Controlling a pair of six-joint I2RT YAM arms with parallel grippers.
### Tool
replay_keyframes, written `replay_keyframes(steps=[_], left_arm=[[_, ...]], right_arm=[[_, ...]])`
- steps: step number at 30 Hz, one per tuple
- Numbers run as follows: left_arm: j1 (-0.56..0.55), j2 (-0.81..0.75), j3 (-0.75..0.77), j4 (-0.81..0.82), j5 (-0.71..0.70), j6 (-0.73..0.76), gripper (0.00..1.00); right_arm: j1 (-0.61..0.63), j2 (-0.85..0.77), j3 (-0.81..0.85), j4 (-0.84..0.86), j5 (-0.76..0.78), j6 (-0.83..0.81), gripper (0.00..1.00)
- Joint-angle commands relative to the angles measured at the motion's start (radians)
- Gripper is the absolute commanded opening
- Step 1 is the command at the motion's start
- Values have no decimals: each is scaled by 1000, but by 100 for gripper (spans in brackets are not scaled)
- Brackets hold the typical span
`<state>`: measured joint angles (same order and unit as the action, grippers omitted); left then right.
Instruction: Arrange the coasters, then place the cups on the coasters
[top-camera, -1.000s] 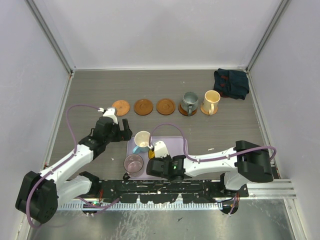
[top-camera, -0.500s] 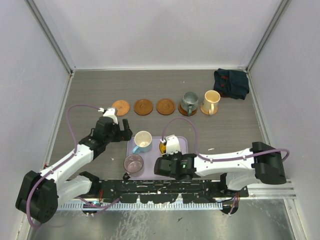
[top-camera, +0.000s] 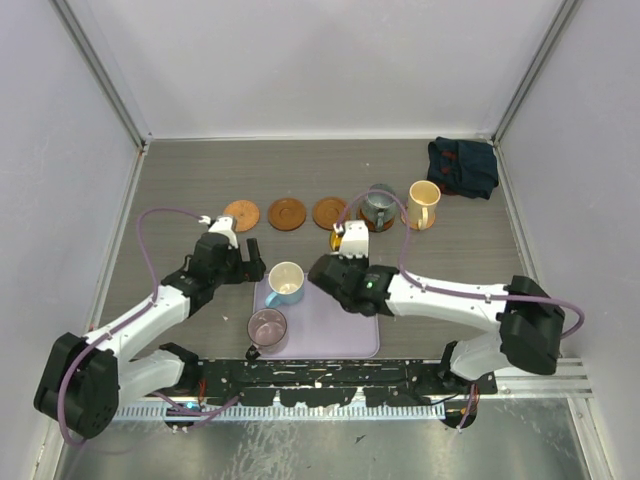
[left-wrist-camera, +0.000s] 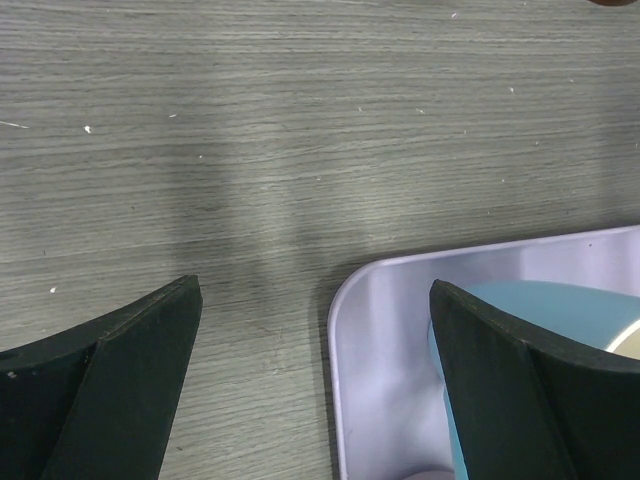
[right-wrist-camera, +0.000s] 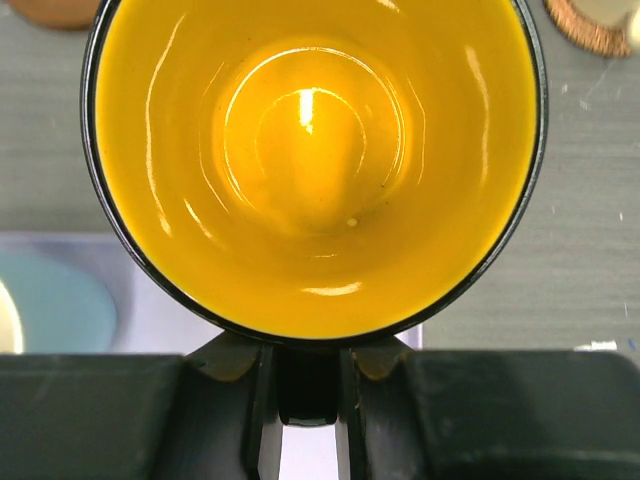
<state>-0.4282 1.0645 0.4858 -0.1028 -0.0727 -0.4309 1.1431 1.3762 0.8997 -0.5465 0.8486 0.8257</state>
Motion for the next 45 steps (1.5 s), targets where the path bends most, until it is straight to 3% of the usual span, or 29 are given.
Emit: replay_keyframes(steps=[1, 10, 19, 45], left_arm=[[-3, 13, 41, 58, 13, 5, 98], [-3, 53, 89, 48, 20, 38, 98], [-3, 44, 99, 11, -14, 46, 98], [-3, 73, 96, 9, -61, 52, 98]], right_arm=[[-97, 73, 140, 219, 17, -148, 1], [-256, 305, 350, 354, -104, -256, 1], [-363, 537, 570, 326, -197, -335, 1], [-421, 626, 556, 389, -239, -339, 1]])
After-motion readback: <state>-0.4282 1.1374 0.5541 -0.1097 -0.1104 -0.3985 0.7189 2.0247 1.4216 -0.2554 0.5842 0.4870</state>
